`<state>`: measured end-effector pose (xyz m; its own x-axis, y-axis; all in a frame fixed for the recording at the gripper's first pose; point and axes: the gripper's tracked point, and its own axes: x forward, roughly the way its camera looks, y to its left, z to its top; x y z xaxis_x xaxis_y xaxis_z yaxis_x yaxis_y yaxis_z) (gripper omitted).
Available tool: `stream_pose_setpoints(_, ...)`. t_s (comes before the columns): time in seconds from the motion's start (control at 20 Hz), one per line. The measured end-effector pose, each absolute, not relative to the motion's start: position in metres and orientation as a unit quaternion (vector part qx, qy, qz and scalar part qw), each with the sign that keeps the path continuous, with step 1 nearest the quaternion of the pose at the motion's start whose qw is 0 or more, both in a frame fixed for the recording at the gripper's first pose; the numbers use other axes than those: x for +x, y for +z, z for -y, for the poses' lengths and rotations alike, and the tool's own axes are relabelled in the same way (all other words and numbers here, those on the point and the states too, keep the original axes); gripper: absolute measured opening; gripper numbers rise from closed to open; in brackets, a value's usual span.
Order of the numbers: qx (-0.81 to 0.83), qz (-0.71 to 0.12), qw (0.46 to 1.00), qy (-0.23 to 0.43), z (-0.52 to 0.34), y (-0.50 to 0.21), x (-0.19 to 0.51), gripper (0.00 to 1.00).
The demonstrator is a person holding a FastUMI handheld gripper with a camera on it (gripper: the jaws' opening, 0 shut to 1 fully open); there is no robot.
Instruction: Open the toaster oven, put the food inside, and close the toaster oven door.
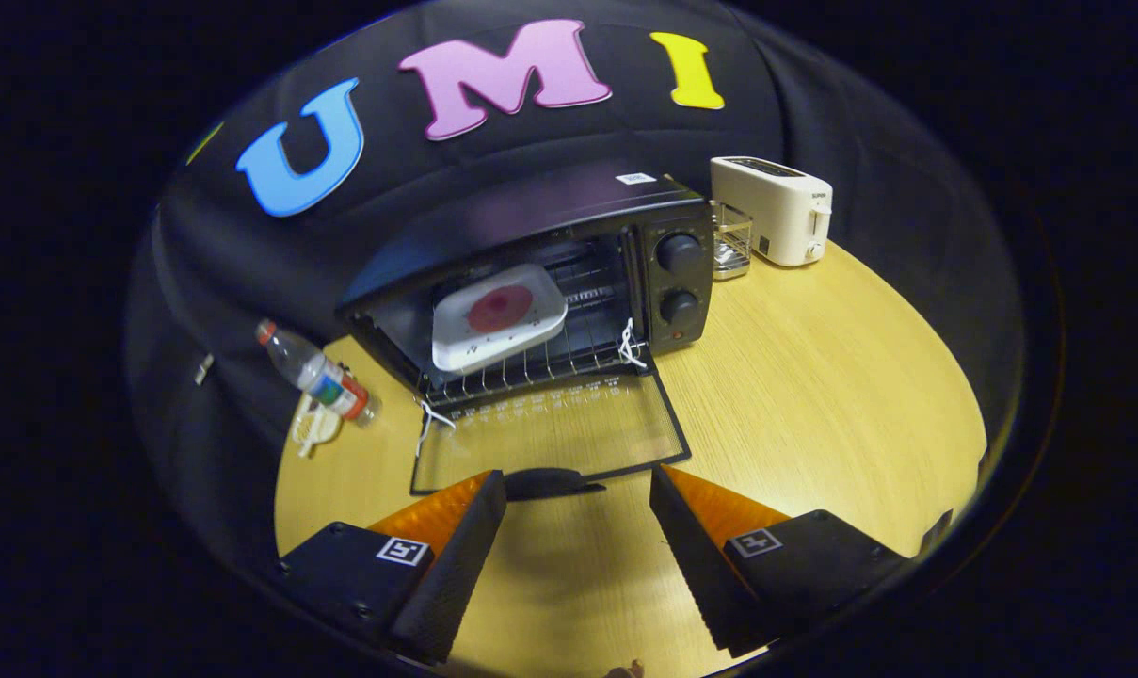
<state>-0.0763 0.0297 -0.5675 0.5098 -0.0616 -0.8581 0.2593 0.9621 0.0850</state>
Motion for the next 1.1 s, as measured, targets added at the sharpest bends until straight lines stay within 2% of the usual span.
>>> stream_pose_setpoints(0.2,0.039,-0.52,0.851,-0.064,-0.043,-0.6,-0.093,1.0)
stream_pose_setpoints(0.55,0.043,-0.566,0.821,-0.05,-0.071,-0.655,-0.102,1.0)
stream_pose_setpoints(1.1,0.027,-0.576,0.813,-0.083,-0.061,-0.674,-0.079,0.99)
